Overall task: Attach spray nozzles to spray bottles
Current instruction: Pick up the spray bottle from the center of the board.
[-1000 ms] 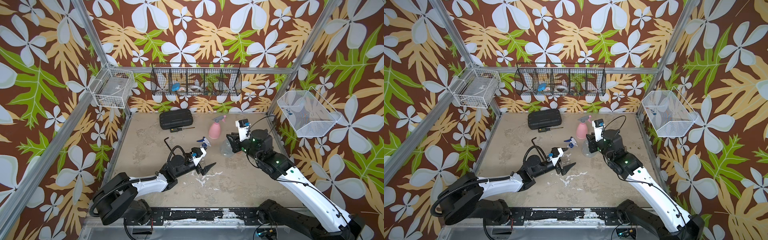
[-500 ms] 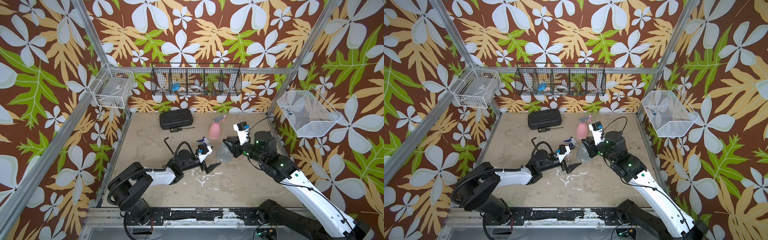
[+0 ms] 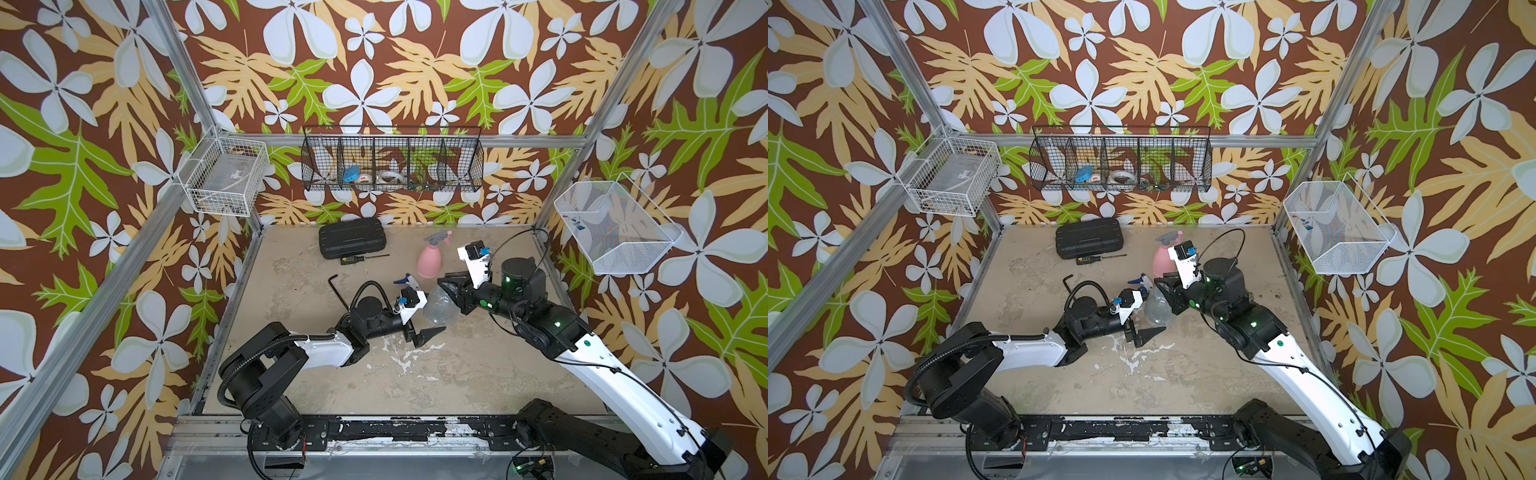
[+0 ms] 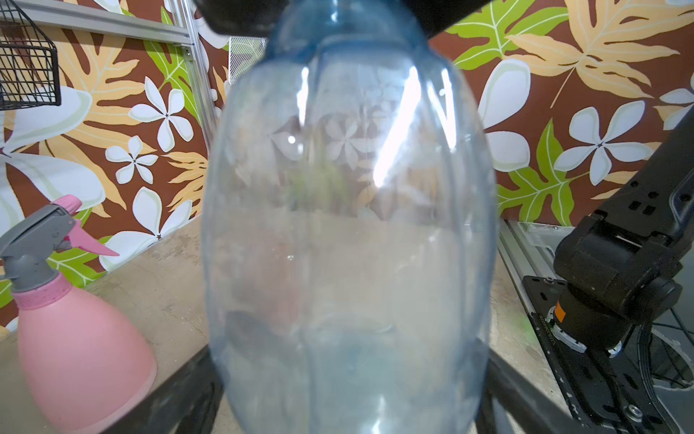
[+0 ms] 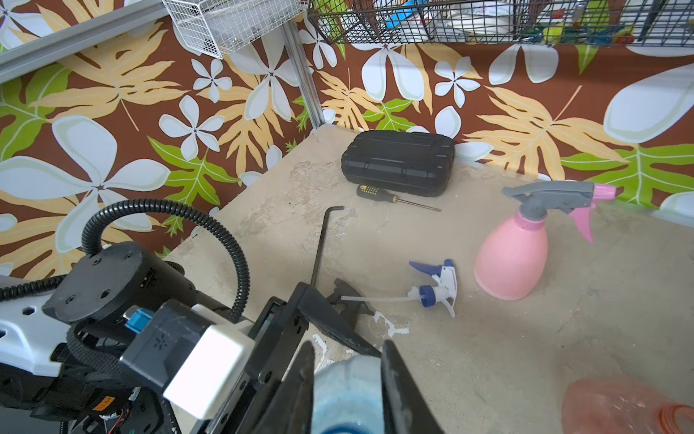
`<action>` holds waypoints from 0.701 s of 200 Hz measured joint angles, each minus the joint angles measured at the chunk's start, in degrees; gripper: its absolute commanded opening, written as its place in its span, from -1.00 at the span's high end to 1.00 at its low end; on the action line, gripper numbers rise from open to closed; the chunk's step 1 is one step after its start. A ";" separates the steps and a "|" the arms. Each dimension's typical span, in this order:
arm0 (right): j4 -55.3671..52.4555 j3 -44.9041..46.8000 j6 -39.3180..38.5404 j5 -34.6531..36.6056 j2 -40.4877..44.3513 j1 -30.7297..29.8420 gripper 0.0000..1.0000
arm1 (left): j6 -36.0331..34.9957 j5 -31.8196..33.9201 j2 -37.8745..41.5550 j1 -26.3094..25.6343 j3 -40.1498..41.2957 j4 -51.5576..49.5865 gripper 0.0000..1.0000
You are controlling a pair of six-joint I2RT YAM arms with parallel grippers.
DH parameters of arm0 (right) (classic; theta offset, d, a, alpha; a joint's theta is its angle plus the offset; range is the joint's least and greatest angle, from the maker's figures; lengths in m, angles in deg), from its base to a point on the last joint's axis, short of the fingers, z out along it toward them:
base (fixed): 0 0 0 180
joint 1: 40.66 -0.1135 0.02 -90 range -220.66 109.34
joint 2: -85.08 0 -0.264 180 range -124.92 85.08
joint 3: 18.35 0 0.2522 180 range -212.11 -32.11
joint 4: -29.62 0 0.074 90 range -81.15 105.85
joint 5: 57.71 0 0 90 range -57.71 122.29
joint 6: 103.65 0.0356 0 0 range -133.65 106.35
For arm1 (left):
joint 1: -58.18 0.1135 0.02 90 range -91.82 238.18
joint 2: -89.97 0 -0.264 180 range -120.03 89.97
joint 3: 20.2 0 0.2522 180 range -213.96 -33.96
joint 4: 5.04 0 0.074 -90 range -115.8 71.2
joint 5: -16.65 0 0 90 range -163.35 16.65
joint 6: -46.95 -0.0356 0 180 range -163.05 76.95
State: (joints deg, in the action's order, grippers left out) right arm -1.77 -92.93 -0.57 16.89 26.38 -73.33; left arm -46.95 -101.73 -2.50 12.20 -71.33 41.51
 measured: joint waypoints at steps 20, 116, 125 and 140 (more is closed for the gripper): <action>0.02 -0.57 -0.07 0.26 -0.50 -0.74 1.00 | 0.70 -0.90 -0.68 0.00 -0.17 0.07 -0.91; 0.50 -1.55 -0.42 0.81 -2.34 -2.56 1.00 | 2.29 -1.18 0.52 1.25 2.45 2.93 -0.75; 0.90 -1.62 -0.42 0.83 -2.43 -2.75 1.00 | 2.43 -1.20 0.68 1.38 2.62 3.26 -0.74; 1.25 -1.99 -0.46 1.11 -2.80 -3.56 1.00 | 2.73 -1.20 0.85 1.57 2.84 3.65 -0.72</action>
State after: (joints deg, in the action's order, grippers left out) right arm -0.53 -94.92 -1.03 18.01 23.59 -76.89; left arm -44.22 -102.93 -1.64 13.78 -68.48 45.16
